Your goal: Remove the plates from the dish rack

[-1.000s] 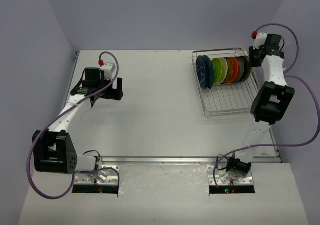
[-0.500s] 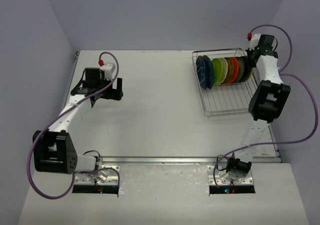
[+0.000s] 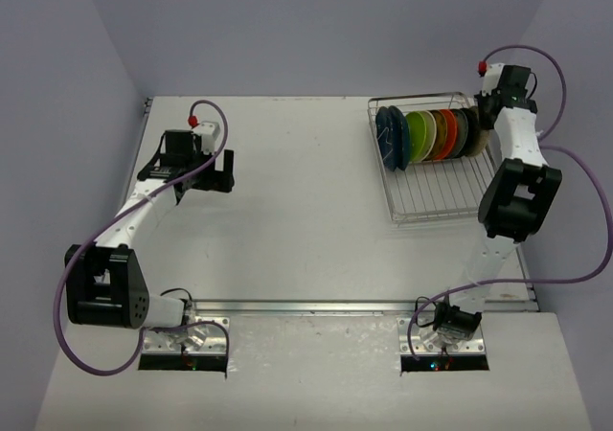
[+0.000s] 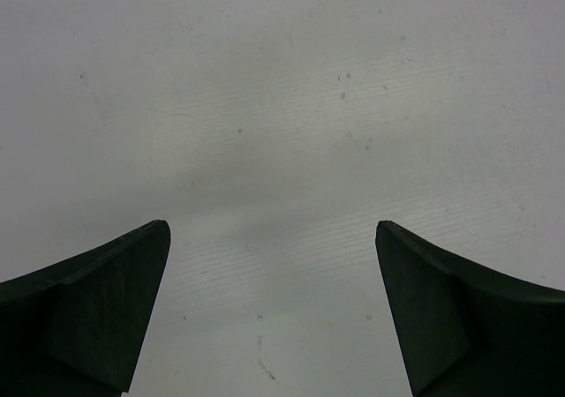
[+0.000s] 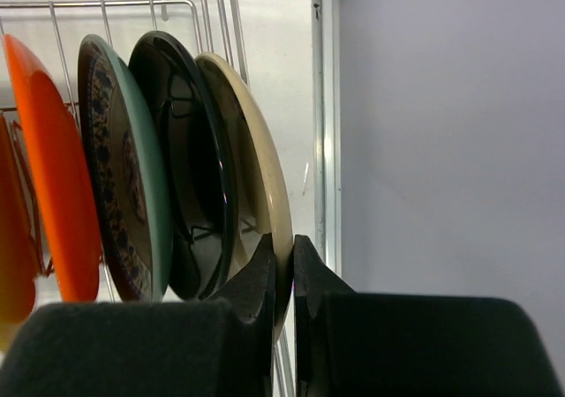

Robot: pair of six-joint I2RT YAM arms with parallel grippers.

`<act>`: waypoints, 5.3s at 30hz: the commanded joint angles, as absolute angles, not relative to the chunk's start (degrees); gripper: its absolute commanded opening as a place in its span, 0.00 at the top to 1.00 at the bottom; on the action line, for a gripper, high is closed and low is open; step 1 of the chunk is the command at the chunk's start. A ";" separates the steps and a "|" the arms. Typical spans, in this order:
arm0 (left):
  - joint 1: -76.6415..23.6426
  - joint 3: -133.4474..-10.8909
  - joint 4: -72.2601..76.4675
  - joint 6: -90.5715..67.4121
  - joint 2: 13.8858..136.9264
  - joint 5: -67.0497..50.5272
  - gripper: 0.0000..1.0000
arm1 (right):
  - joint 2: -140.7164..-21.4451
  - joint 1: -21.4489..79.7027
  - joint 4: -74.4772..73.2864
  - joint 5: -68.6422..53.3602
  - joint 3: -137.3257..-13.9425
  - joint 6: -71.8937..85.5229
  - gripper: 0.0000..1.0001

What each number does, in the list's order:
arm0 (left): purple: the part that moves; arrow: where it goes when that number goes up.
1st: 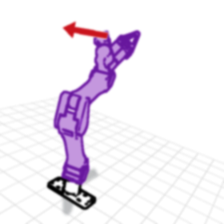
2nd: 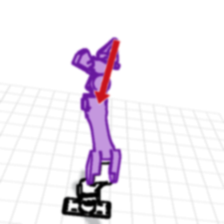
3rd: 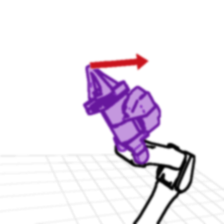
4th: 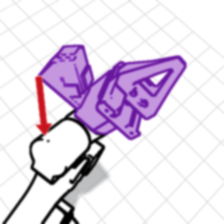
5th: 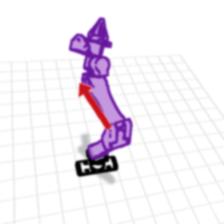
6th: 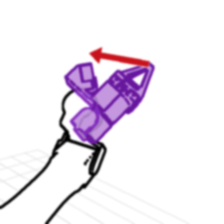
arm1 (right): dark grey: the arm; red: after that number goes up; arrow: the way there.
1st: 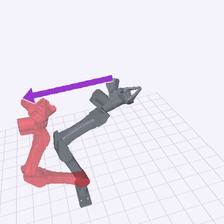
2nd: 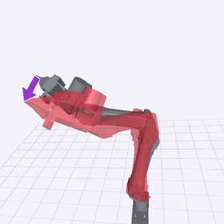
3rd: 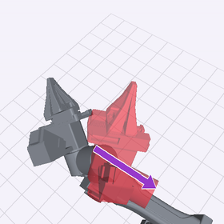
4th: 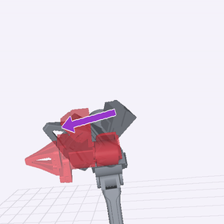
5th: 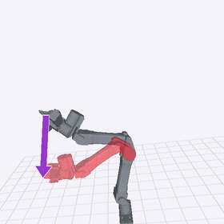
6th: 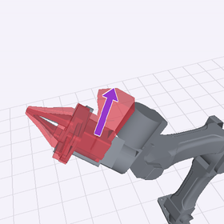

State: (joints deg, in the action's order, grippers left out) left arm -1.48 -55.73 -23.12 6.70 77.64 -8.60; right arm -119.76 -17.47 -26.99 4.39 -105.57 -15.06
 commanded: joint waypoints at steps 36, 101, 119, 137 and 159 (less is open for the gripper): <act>-12.66 -64.50 -15.73 -5.36 70.23 -41.57 0.32 | -87.63 24.00 -25.93 -46.24 -86.05 5.54 1.00; 28.04 -87.43 -19.95 -0.31 123.15 -13.95 0.57 | -84.24 6.30 -30.23 -17.28 -78.88 5.86 0.01; 4.70 -70.47 -14.20 7.82 75.43 -12.10 0.29 | -96.42 -18.00 -24.87 -11.65 -92.78 -2.71 0.30; 0.62 -63.66 -10.69 6.79 74.74 -8.96 0.31 | -113.65 -21.01 -24.96 -7.18 -102.60 -7.99 0.50; 0.70 -62.47 -11.14 3.72 77.91 -9.34 0.31 | -107.46 -19.36 -12.75 -7.36 -87.30 -11.52 1.00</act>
